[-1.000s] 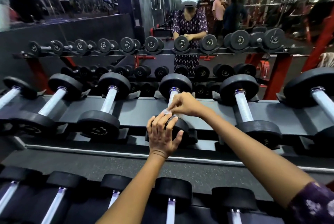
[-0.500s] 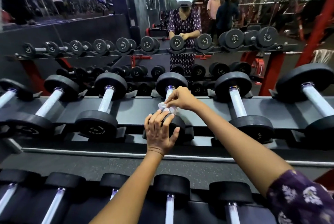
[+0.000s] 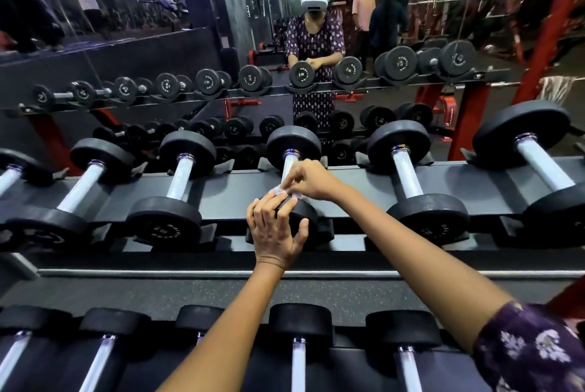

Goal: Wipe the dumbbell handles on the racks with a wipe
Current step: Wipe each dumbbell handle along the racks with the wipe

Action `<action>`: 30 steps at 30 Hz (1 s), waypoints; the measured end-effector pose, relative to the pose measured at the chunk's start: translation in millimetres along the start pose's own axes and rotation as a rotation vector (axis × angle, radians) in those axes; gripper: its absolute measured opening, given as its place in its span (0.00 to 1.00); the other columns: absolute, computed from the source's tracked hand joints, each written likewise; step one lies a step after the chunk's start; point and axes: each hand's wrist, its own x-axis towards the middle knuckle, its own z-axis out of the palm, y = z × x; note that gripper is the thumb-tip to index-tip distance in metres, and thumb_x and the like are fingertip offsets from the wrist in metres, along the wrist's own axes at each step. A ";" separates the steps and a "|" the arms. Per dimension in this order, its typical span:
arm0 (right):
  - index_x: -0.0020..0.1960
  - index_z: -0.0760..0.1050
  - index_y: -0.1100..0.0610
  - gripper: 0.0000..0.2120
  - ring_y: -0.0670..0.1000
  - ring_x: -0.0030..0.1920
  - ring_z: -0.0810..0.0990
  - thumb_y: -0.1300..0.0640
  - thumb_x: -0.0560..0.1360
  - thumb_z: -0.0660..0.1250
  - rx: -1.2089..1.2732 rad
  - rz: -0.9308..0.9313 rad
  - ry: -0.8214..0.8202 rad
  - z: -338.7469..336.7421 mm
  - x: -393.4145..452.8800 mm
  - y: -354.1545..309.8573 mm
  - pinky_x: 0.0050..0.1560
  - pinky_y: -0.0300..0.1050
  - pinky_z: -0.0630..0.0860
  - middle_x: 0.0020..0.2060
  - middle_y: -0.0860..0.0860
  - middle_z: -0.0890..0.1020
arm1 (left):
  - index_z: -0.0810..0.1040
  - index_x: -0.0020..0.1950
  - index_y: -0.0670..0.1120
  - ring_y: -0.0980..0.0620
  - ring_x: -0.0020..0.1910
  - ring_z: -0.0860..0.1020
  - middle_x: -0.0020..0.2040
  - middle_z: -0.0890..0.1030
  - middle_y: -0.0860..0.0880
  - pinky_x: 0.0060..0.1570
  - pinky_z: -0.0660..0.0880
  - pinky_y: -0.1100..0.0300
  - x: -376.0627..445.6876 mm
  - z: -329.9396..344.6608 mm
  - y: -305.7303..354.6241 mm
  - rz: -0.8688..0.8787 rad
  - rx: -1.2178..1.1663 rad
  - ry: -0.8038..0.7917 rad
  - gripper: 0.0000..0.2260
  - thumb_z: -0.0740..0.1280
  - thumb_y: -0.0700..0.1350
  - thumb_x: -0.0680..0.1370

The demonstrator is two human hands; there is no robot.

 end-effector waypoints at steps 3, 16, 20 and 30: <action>0.48 0.83 0.63 0.09 0.47 0.40 0.78 0.68 0.69 0.70 0.086 0.005 -0.033 -2.6 -2.3 7.0 0.41 0.29 0.69 0.40 0.57 0.83 | 0.69 0.56 0.47 0.45 0.59 0.70 0.57 0.70 0.47 0.63 0.62 0.47 1.6 0.5 5.2 -0.049 -0.007 0.007 0.17 0.50 0.58 0.82; 0.43 0.83 0.65 0.06 0.31 0.25 0.72 0.68 0.66 0.72 0.228 0.067 0.208 0.5 6.4 13.5 0.32 0.27 0.67 0.37 0.61 0.83 | 0.68 0.54 0.45 0.44 0.56 0.70 0.55 0.69 0.46 0.58 0.65 0.44 2.7 2.0 8.8 -0.045 0.046 0.012 0.15 0.61 0.52 0.72; 0.45 0.83 0.65 0.07 0.36 0.26 0.73 0.68 0.68 0.70 0.223 0.096 0.281 -0.4 11.6 10.1 0.33 0.25 0.66 0.40 0.62 0.84 | 0.68 0.54 0.45 0.44 0.57 0.70 0.55 0.69 0.46 0.58 0.65 0.45 1.9 2.2 8.4 -0.038 0.046 0.002 0.15 0.62 0.51 0.72; 0.45 0.83 0.66 0.06 0.41 0.30 0.73 0.67 0.68 0.71 0.382 0.171 0.352 8.0 11.8 17.7 0.31 0.24 0.67 0.41 0.62 0.84 | 0.69 0.55 0.45 0.43 0.57 0.70 0.55 0.70 0.46 0.56 0.65 0.44 1.5 2.3 6.4 -0.019 0.046 0.002 0.15 0.61 0.52 0.73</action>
